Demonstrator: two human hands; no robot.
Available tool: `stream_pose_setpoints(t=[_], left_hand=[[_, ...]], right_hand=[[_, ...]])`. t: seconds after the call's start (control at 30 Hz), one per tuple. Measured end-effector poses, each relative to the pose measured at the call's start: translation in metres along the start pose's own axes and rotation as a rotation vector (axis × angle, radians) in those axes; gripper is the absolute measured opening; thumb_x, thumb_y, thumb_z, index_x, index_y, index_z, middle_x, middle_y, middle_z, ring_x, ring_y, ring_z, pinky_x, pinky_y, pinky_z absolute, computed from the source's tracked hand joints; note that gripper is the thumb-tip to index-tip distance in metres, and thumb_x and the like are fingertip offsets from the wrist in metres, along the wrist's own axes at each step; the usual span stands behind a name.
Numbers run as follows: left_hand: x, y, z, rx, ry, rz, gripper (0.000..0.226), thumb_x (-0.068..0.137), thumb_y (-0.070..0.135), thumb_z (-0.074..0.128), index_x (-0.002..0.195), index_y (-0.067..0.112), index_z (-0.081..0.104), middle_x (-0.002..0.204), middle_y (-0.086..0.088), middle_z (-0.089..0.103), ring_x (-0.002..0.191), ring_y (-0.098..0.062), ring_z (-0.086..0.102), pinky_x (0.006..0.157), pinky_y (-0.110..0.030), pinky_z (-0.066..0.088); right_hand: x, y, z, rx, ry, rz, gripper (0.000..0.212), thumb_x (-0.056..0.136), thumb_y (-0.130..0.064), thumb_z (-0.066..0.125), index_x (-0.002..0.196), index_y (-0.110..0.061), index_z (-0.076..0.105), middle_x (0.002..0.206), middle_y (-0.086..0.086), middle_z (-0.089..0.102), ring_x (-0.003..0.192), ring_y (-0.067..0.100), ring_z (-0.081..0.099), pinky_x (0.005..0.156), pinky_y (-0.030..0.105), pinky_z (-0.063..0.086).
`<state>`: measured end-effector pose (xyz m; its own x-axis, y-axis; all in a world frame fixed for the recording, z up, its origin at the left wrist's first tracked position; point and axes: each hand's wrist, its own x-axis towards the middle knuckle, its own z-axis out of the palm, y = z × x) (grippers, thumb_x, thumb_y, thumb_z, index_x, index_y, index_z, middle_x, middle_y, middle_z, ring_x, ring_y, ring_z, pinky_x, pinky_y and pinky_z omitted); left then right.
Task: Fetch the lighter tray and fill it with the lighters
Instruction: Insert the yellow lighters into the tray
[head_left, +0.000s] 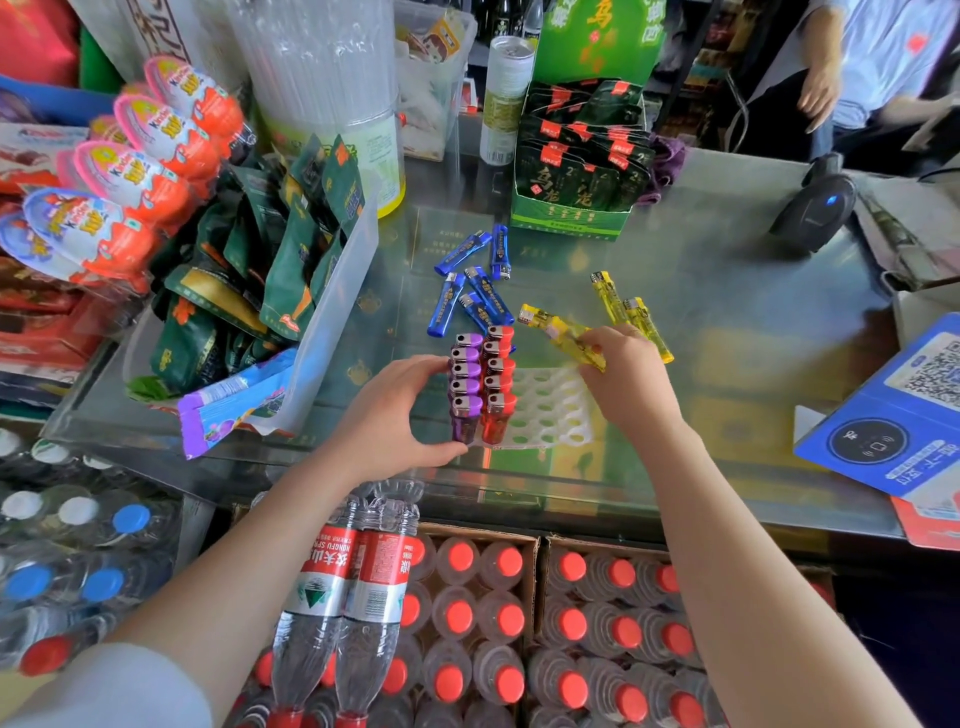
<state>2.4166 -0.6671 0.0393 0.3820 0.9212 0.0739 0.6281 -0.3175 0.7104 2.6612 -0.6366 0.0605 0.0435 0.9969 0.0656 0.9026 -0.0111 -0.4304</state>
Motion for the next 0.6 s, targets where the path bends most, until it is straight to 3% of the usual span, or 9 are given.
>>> stream_pose_setpoints(t=[0.17,0.3,0.37,0.47,0.6], left_hand=[[0.0,0.001,0.0,-0.006,-0.003,-0.002,0.075,0.057,0.056,0.064,0.124,0.029,0.044,0.117,0.021,0.044,0.107,0.004,0.037,0.088,-0.023,0.031],[0.0,0.0,-0.001,-0.013,-0.007,0.0,0.075,0.057,0.056,0.064,0.125,0.03,0.043,0.118,0.022,0.044,0.108,0.005,0.036,0.088,-0.021,0.03],[0.0,0.0,0.0,-0.013,-0.003,0.002,0.074,0.058,0.056,0.064,0.124,0.03,0.044,0.118,0.021,0.045,0.109,0.002,0.039,0.088,-0.019,0.029],[0.0,-0.003,0.002,-0.014,0.007,0.009,0.074,0.057,0.054,0.066,0.123,0.028,0.046,0.118,0.019,0.047,0.111,-0.003,0.043,0.091,-0.022,0.03],[0.0,-0.005,0.002,-0.007,-0.002,0.015,0.074,0.057,0.052,0.068,0.123,0.028,0.046,0.12,0.018,0.049,0.114,-0.006,0.043,0.092,-0.022,0.03]], right_hand=[[-0.013,-0.01,-0.004,0.286,0.158,0.039,0.014,0.082,-0.012,0.063,0.094,-0.005,0.063,0.094,0.014,0.063,0.078,0.023,0.054,0.069,0.024,0.035],[-0.026,-0.034,0.003,0.519,-0.027,0.018,0.018,0.079,-0.012,0.067,0.093,-0.006,0.058,0.074,-0.005,0.061,0.062,0.002,0.055,0.062,0.019,0.046],[-0.028,-0.04,0.01,0.525,-0.048,0.02,0.021,0.079,-0.011,0.068,0.092,-0.002,0.055,0.068,-0.005,0.057,0.061,0.011,0.055,0.062,0.023,0.047],[-0.025,-0.045,0.014,0.511,-0.028,0.009,0.016,0.08,-0.009,0.065,0.091,-0.003,0.055,0.066,-0.009,0.056,0.061,0.011,0.054,0.057,0.014,0.042],[-0.021,-0.046,0.017,0.353,-0.042,-0.08,0.01,0.081,-0.01,0.064,0.084,-0.004,0.057,0.075,0.003,0.056,0.067,0.021,0.049,0.054,0.021,0.034]])
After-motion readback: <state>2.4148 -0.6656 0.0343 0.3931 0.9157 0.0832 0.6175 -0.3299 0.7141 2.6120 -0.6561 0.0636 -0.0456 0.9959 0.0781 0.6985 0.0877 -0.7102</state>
